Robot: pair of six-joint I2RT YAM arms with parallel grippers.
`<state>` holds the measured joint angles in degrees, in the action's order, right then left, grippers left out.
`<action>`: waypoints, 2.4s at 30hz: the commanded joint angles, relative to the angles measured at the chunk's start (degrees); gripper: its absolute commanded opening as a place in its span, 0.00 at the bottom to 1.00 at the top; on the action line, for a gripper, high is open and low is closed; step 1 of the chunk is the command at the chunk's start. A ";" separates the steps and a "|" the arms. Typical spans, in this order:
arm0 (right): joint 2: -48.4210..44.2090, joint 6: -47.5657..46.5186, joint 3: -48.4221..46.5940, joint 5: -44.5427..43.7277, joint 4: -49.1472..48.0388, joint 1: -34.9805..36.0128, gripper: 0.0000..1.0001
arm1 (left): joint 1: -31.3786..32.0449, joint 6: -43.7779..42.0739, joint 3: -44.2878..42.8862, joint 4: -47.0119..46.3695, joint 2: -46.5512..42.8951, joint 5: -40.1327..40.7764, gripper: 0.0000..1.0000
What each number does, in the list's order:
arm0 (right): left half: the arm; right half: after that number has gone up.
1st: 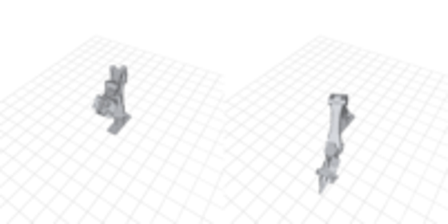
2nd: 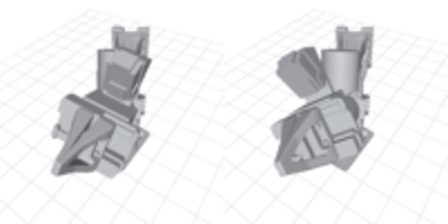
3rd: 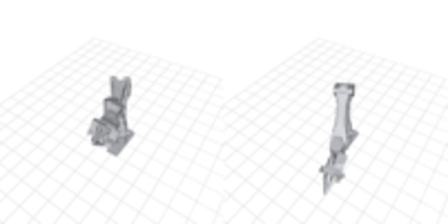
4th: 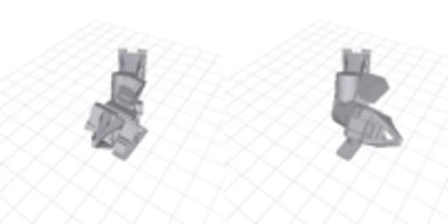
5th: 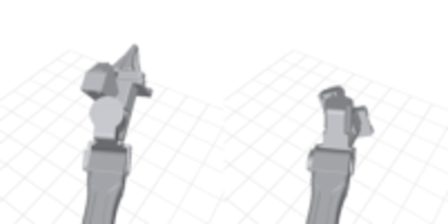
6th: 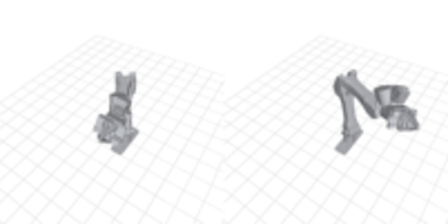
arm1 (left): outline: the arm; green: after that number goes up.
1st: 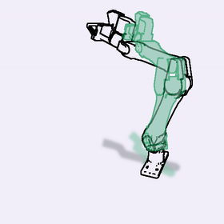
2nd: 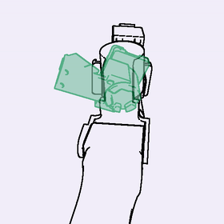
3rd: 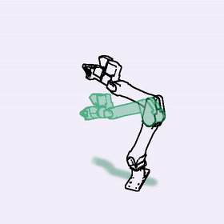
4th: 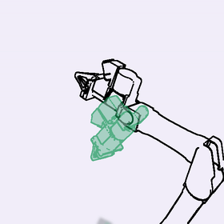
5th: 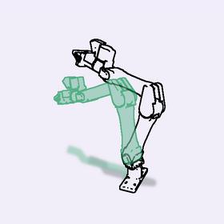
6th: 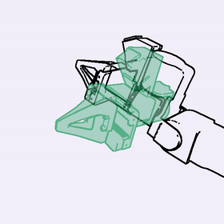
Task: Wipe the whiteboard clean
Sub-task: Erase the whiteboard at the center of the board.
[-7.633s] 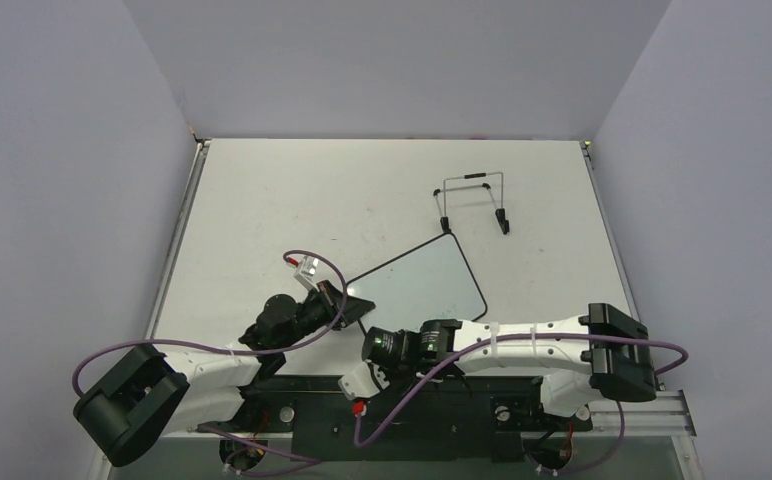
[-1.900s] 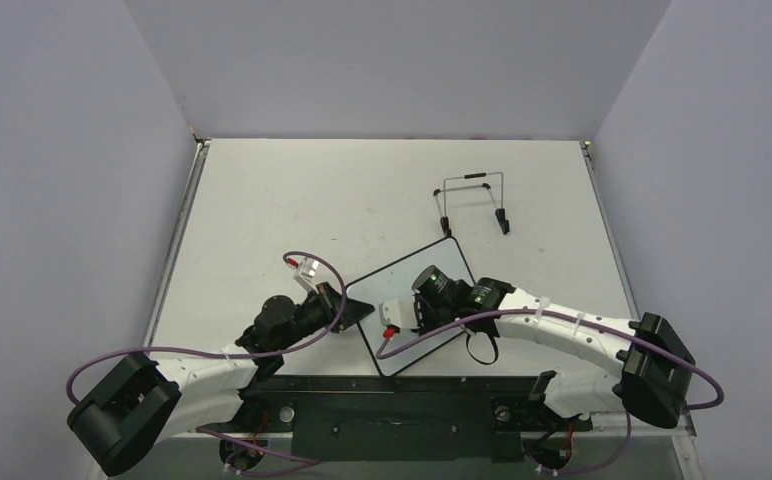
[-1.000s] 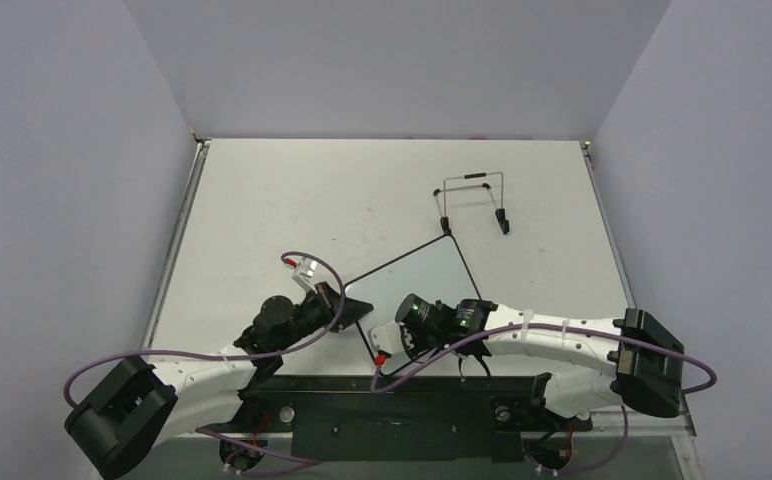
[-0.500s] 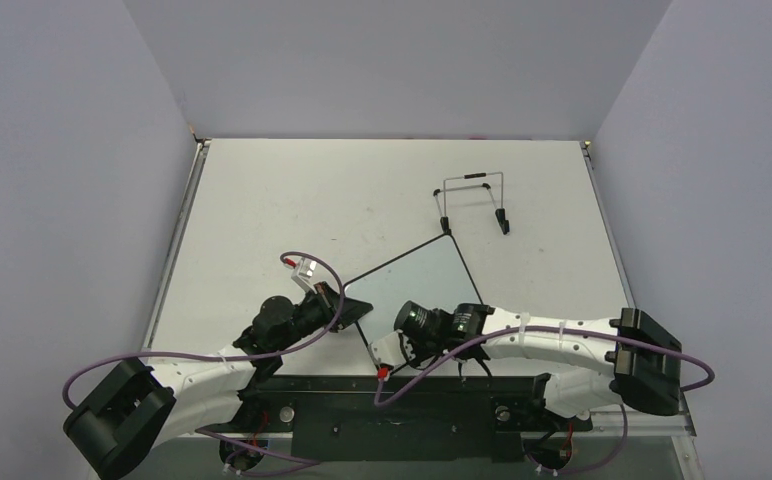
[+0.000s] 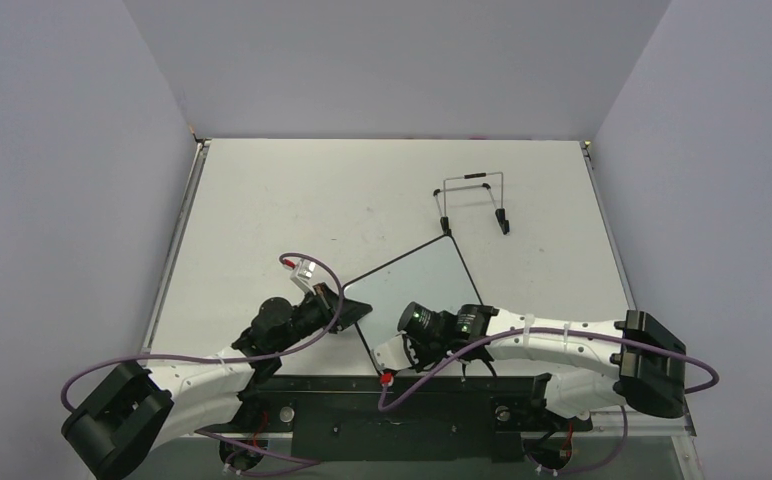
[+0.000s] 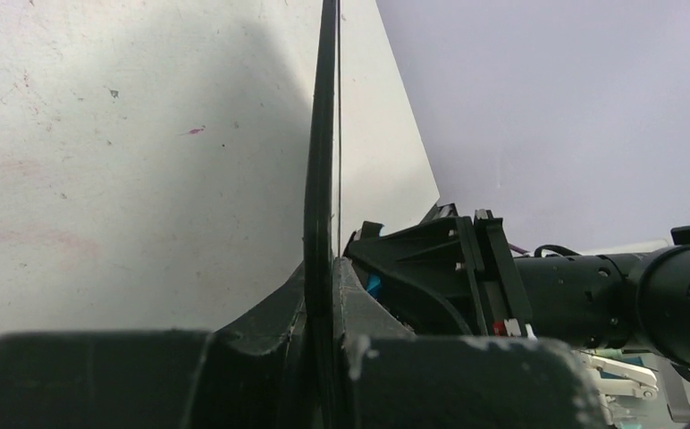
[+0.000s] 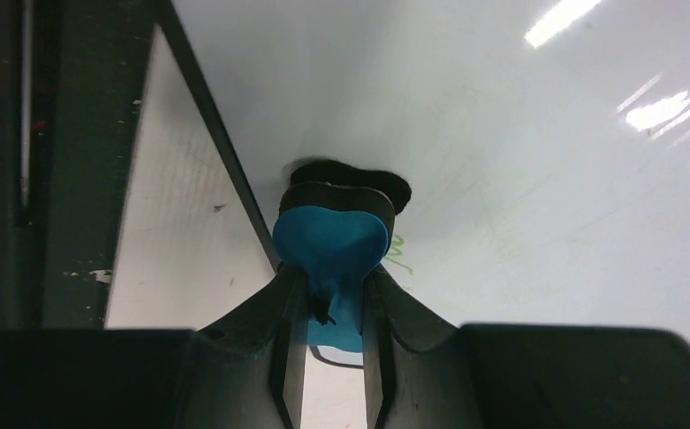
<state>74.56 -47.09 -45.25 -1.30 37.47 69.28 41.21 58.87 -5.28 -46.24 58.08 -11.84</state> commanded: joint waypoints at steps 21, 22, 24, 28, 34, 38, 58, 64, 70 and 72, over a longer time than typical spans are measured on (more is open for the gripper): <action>-1.30 3.44 -3.89 2.78 -1.28 -8.43 0.00 | -0.01 0.70 -1.75 -8.46 -0.58 -0.86 0.00; -2.13 3.81 -4.32 4.57 -0.85 -10.95 0.00 | -0.06 0.71 -1.75 -8.49 -0.50 -0.93 0.00; -3.66 3.55 -4.84 6.96 0.02 -12.51 0.00 | -0.22 0.72 -1.80 -8.81 -0.04 -1.20 0.00; -4.61 2.71 -3.33 8.73 0.37 -11.84 0.00 | -0.31 1.08 -1.54 -9.91 0.58 -1.38 0.00; -1.74 1.30 -2.22 8.99 1.84 -3.85 0.00 | -0.34 1.30 -1.49 -10.07 0.30 -1.19 0.00; 0.55 1.11 -2.89 7.09 1.70 -1.29 0.00 | -0.30 1.29 -1.54 -9.19 -0.44 -0.96 0.00; 0.80 1.69 -1.47 9.97 1.58 -3.38 0.00 | -1.18 0.89 -1.32 -9.28 -0.79 -1.67 0.00; 1.74 5.03 -1.40 2.21 -3.00 -8.33 0.00 | -1.24 0.75 -1.48 -8.81 -0.86 -1.88 0.00; 0.06 6.33 -1.07 3.84 -3.41 -11.50 0.00 | -1.27 0.98 -1.47 -10.26 0.36 -2.40 0.00; -0.23 5.02 -0.84 7.39 -1.66 -10.50 0.00 | -1.27 0.94 -1.41 -10.35 0.35 -2.46 0.00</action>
<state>75.85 -41.74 -46.78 1.96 36.10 57.67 39.94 58.87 -5.17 -47.03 59.00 -12.21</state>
